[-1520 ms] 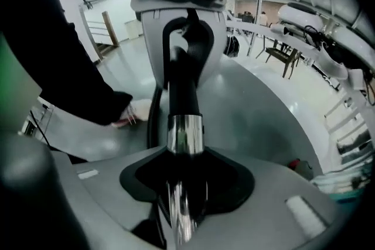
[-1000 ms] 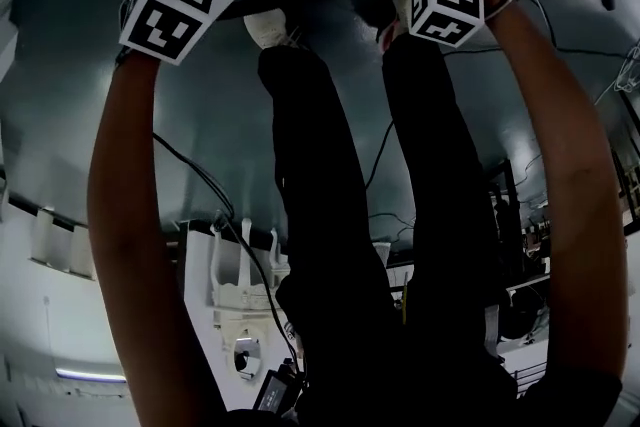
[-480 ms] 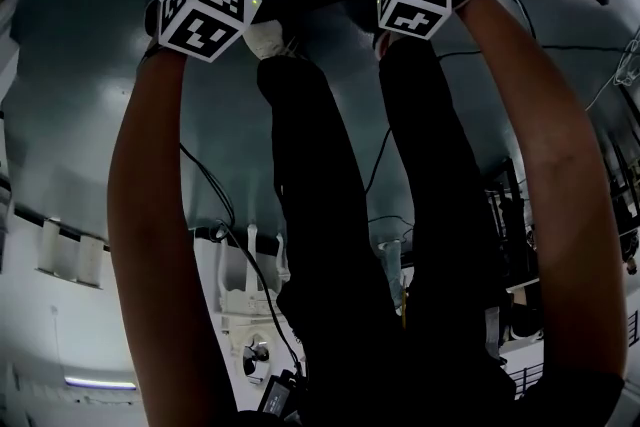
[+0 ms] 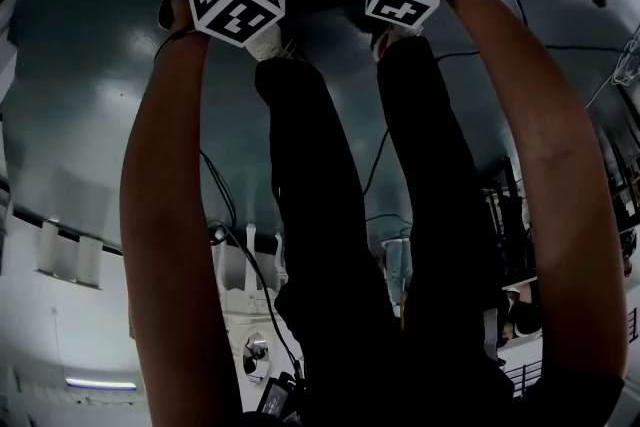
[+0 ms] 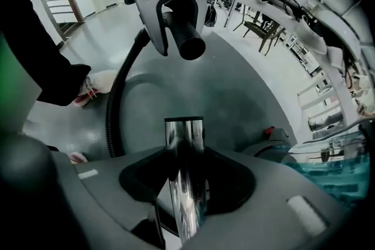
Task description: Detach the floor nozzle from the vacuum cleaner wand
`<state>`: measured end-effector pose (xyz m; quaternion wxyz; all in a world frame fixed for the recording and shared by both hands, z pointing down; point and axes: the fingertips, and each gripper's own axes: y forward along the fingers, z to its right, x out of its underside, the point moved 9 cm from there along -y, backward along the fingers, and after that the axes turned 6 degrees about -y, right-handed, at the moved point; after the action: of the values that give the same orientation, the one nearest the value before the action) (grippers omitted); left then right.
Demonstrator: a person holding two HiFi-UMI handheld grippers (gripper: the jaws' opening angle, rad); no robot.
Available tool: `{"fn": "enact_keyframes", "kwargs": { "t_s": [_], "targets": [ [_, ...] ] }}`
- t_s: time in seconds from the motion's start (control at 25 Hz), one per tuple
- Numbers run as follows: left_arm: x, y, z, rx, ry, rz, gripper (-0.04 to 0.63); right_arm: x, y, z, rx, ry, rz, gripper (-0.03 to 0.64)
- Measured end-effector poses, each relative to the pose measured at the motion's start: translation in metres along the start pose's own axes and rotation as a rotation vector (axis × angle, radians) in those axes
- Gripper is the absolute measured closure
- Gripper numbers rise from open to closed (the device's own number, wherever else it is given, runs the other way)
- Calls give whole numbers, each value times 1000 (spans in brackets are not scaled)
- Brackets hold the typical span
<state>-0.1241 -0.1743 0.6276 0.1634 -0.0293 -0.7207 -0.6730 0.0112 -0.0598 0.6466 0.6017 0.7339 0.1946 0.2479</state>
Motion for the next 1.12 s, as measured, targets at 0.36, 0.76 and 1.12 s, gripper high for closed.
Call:
{"fn": "enact_keyframes", "kwargs": {
  "t_s": [0.36,0.76,1.12],
  "targets": [
    [3,3,-1,-60,-41,48,124,-21,0,0,-15,64,28,325],
    [-8,-20,4,-196,-45,187,14,-19,-27,-11,-3,159,87,338],
    [-7,-63,37,-71,-215,84,348,-14,-69,-27,12,234,96,424]
  ]
}}
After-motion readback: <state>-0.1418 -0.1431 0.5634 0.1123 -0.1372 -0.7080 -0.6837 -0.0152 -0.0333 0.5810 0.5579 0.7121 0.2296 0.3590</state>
